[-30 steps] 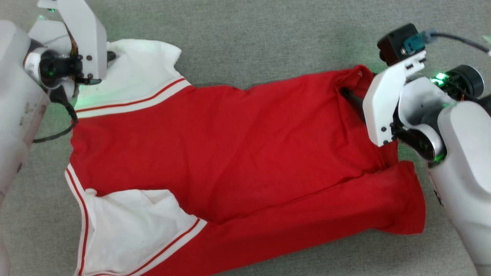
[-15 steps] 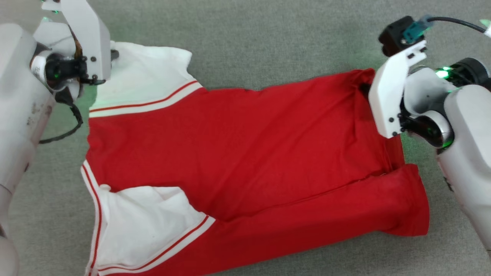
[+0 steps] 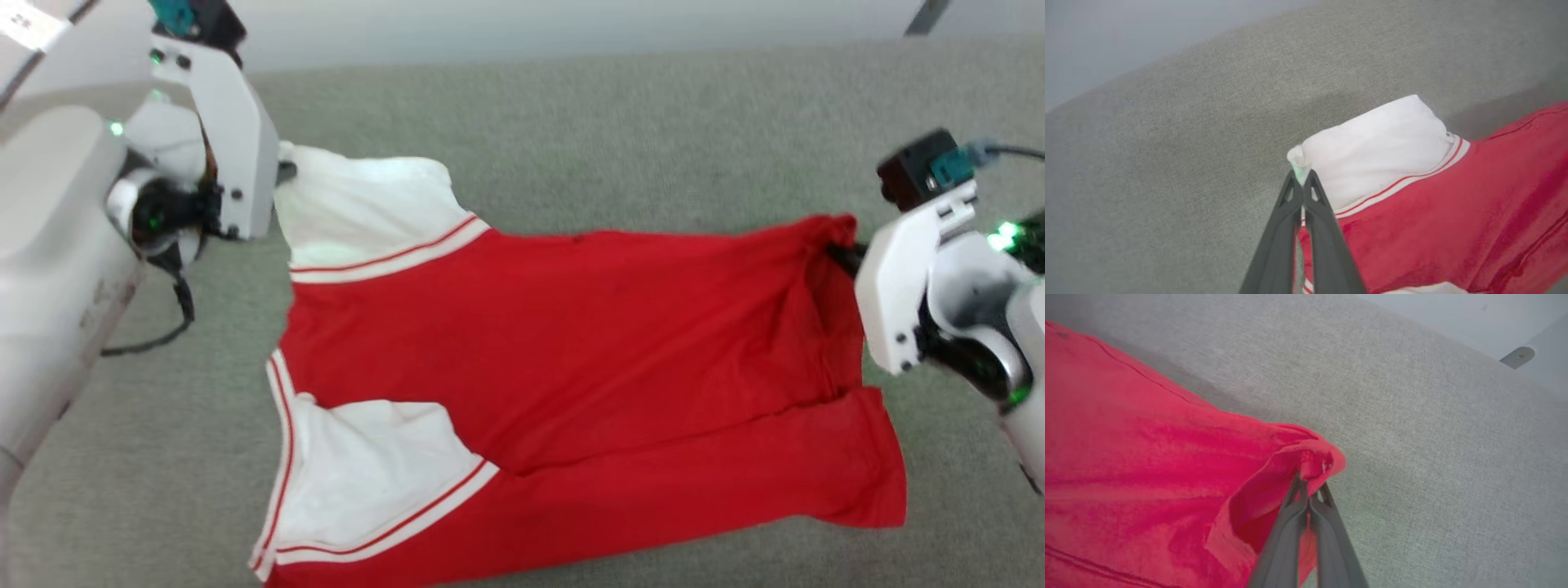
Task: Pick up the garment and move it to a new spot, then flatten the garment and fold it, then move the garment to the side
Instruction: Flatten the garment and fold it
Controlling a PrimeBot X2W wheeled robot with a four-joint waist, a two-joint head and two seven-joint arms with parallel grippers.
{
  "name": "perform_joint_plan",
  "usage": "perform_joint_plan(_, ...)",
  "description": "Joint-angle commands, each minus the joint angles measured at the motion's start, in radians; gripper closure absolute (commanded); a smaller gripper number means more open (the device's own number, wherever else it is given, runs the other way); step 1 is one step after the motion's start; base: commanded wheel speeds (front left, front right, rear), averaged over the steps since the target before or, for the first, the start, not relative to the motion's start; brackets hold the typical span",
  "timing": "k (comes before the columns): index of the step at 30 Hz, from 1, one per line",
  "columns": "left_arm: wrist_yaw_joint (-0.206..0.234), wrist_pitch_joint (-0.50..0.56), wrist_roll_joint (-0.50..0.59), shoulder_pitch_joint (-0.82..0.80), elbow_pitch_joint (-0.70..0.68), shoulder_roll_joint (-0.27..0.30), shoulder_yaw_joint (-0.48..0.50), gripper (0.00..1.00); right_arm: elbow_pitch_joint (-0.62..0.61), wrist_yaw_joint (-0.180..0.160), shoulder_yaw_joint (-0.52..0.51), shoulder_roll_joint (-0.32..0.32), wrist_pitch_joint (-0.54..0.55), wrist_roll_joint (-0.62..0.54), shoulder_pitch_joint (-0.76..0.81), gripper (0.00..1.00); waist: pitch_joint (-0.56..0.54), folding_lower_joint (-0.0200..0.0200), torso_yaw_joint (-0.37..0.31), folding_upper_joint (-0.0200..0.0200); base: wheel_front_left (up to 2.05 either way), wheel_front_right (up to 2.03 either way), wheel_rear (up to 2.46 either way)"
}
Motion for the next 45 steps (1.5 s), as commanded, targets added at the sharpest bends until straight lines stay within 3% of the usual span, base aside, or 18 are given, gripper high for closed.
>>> perform_joint_plan(1,0.006,0.006,0.007,0.036,-0.039,0.021,-0.007,1.00,-0.022,-0.001,0.003,-0.029,-0.007,0.021,0.044,1.00,-0.099,0.0000,0.059,0.0000,0.00,0.00,0.00)
perform_joint_plan(7,0.075,0.028,-0.009,0.127,-0.226,0.099,-0.021,1.00,-0.100,-0.001,0.005,-0.094,0.006,0.064,0.151,1.00,-0.162,0.0000,0.080,0.0000,0.00,0.00,0.00)
perform_joint_plan(8,0.096,0.035,-0.012,0.152,-0.278,0.118,-0.025,1.00,-0.116,-0.001,0.004,-0.104,0.012,0.075,0.176,1.00,-0.172,0.0000,0.083,0.0000,0.00,0.00,0.00)
perform_joint_plan(9,0.143,0.040,-0.024,0.203,-0.383,0.162,-0.029,1.00,-0.148,-0.001,-0.002,-0.127,0.024,0.087,0.224,1.00,-0.190,0.0000,0.089,0.0000,0.00,0.00,0.00)
perform_joint_plan(15,0.287,0.041,-0.068,0.366,-0.690,0.280,-0.050,1.00,-0.222,-0.001,-0.018,-0.174,0.038,0.118,0.366,1.00,-0.212,0.0000,0.102,0.0000,0.00,0.00,0.00)
perform_joint_plan(19,0.340,0.023,-0.091,0.447,-0.784,0.314,-0.062,1.00,-0.229,-0.001,-0.028,-0.181,0.042,0.120,0.421,1.00,-0.213,0.0000,0.101,0.0000,0.00,0.00,0.00)
perform_joint_plan(24,0.360,-0.011,-0.128,0.538,-0.808,0.303,-0.082,1.00,-0.203,-0.001,-0.036,-0.146,0.050,0.113,0.472,1.00,-0.213,0.0000,0.095,0.0000,0.00,0.00,0.00)
perform_joint_plan(31,0.309,-0.027,-0.169,0.589,-0.669,0.233,-0.092,1.00,-0.119,-0.001,-0.001,-0.087,0.060,0.118,0.446,1.00,-0.218,0.0000,0.079,0.0000,0.00,0.00,0.00)
perform_joint_plan(32,0.303,-0.029,-0.174,0.589,-0.642,0.223,-0.092,0.77,-0.106,-0.001,0.005,-0.079,0.061,0.121,0.440,1.00,-0.222,0.0000,0.078,0.0000,0.00,0.00,0.00)
perform_joint_plan(33,0.293,-0.025,-0.181,0.591,-0.622,0.211,-0.093,0.70,-0.094,-0.001,0.011,-0.074,0.061,0.121,0.431,1.00,-0.226,0.0000,0.076,0.0000,0.00,0.00,0.00)
perform_joint_plan(34,0.284,-0.025,-0.183,0.592,-0.603,0.201,-0.094,0.66,-0.080,-0.001,0.017,-0.070,0.061,0.121,0.424,0.90,-0.232,0.0000,0.075,0.0000,0.00,0.00,0.00)
perform_joint_plan(35,0.276,-0.031,-0.183,0.591,-0.587,0.192,-0.093,0.50,-0.070,-0.001,0.024,-0.065,0.060,0.123,0.416,0.78,-0.238,0.0000,0.075,0.0000,0.00,0.00,0.00)
perform_joint_plan(36,0.269,-0.039,-0.182,0.591,-0.573,0.186,-0.090,0.03,-0.062,-0.001,0.030,-0.060,0.058,0.127,0.410,0.67,-0.244,0.0000,0.074,0.0000,0.00,0.00,0.00)
perform_joint_plan(37,0.266,-0.043,-0.183,0.592,-0.558,0.181,-0.089,0.00,-0.057,-0.001,0.036,-0.057,0.059,0.131,0.404,0.56,-0.250,0.0000,0.074,0.0000,0.00,0.00,0.00)
perform_joint_plan(38,0.263,-0.047,-0.184,0.591,-0.549,0.175,-0.089,0.00,-0.055,-0.001,0.043,-0.058,0.058,0.132,0.399,0.16,-0.257,0.0000,0.075,0.0000,0.00,0.00,0.00)
perform_joint_plan(39,0.259,-0.052,-0.181,0.590,-0.541,0.173,-0.087,0.00,-0.054,-0.001,0.046,-0.061,0.056,0.135,0.393,0.00,-0.264,0.0000,0.076,0.0000,0.00,0.00,0.00)
perform_joint_plan(45,0.261,-0.090,-0.186,0.600,-0.541,0.181,-0.068,0.00,-0.064,-0.001,0.038,-0.082,0.040,0.156,0.381,0.00,-0.304,0.0000,0.086,0.0000,0.00,0.00,0.00)
